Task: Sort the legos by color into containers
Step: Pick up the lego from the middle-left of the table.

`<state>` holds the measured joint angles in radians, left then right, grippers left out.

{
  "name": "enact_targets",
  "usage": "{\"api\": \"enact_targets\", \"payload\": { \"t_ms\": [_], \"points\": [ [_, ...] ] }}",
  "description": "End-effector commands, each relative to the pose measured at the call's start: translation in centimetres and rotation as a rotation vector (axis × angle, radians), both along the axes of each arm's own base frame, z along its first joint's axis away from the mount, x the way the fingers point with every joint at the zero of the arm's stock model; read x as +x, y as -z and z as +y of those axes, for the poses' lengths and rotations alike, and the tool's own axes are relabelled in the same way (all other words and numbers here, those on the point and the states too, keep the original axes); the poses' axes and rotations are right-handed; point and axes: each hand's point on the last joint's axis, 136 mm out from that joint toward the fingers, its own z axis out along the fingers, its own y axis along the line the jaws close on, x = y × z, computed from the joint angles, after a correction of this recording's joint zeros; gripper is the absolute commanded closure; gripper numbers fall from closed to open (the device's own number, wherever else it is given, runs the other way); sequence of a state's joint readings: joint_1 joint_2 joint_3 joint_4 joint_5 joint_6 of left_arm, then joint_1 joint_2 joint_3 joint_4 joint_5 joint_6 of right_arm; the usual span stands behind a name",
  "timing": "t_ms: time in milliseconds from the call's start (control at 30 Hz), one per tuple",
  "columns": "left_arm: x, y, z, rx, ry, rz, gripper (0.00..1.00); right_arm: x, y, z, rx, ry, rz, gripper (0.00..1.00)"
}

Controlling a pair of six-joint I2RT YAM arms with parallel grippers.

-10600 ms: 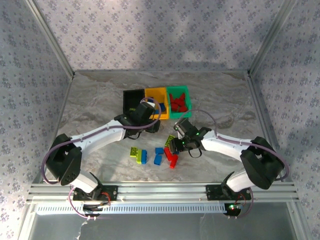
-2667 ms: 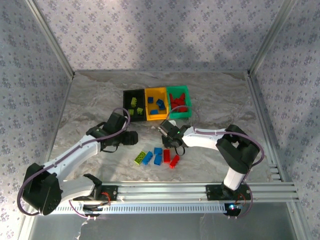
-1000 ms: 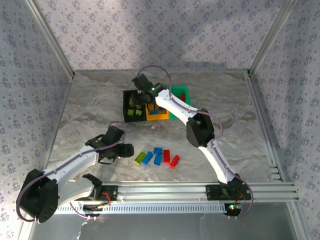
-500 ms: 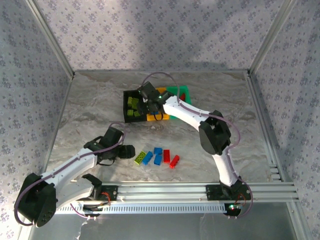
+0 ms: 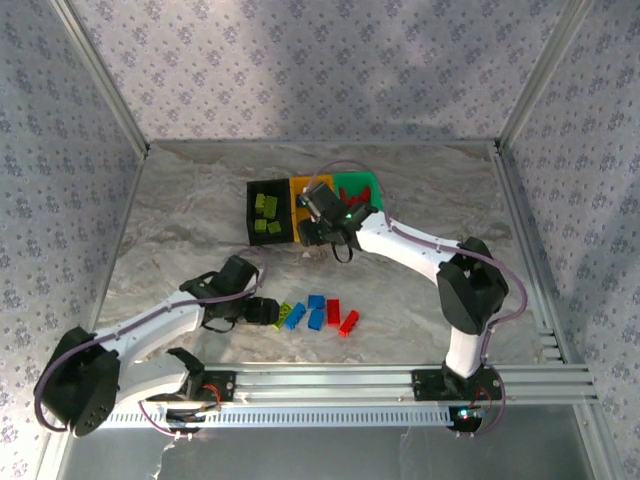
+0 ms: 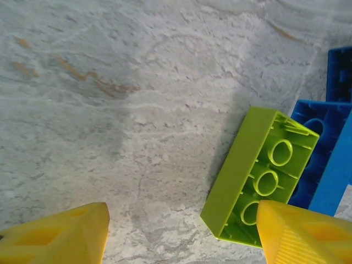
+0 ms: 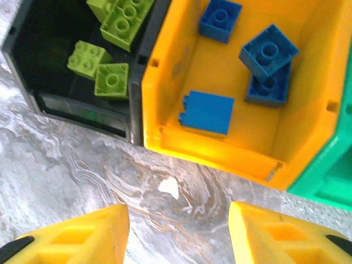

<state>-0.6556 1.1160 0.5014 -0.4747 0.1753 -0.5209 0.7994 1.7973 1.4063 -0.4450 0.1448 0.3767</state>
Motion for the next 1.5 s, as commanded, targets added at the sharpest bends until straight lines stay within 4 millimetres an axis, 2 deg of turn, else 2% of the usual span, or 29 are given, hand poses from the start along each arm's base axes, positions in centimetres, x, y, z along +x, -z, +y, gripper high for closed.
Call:
{"api": "enact_targets", "payload": {
  "t_ms": [0, 100, 367, 567, 700, 833, 867, 933, 1033, 1167, 1300, 1467],
  "points": [
    [0.9, -1.2, -1.2, 0.01, 0.039, -0.046, 0.29, -0.3, -0.6, -1.0, 0.0, 0.033, -0.025, 0.47],
    [0.9, -1.2, -2.3, 0.008, 0.059, -0.06, 0.29, -0.6, -0.3, -1.6, -0.007, 0.043, -0.022, 0.47],
    [0.6, 0.5, -2.9, 0.067, 0.084, -0.03, 0.29, -0.9, -0.3, -2.4, 0.0, 0.059, -0.025, 0.47],
    [0.6, 0.4, -4.1, 0.096, 0.12, -0.038, 0.29, -1.0, -0.5, -2.9, 0.004, 0.069, -0.031, 0.47],
    [0.9, 1.0, -3.5, 0.155, 0.105, -0.042, 0.29, -1.2, -0.6, -3.2, 0.004, 0.07, -0.032, 0.47],
    [1.0, 1.3, -2.9, 0.193, 0.092, -0.035, 0.41, -1.1, -0.8, -3.7, 0.006, 0.08, -0.036, 0.47],
    [0.9, 1.4, -2.9, 0.193, 0.092, -0.033, 0.41, -1.2, -0.8, -3.7, 0.008, 0.079, -0.036, 0.47],
    [0.9, 1.2, -3.0, 0.185, 0.089, -0.033, 0.49, -1.2, -0.8, -3.7, 0.009, 0.08, -0.035, 0.47],
    [1.1, 0.9, -3.2, 0.175, 0.085, -0.042, 0.67, -1.2, -0.7, -3.7, 0.01, 0.081, -0.034, 0.47],
    [1.2, 0.5, -3.2, 0.174, 0.086, -0.046, 0.79, -1.3, -0.6, -3.7, 0.012, 0.079, -0.031, 0.47],
    [1.5, -0.1, -3.3, 0.169, 0.08, -0.065, 0.86, -1.4, -0.6, -4.0, 0.011, 0.084, -0.035, 0.47],
    [2.5, -1.3, -3.3, 0.164, 0.047, -0.109, 0.88, -1.7, -0.4, -4.6, 0.003, 0.091, -0.034, 0.47]
  ]
}}
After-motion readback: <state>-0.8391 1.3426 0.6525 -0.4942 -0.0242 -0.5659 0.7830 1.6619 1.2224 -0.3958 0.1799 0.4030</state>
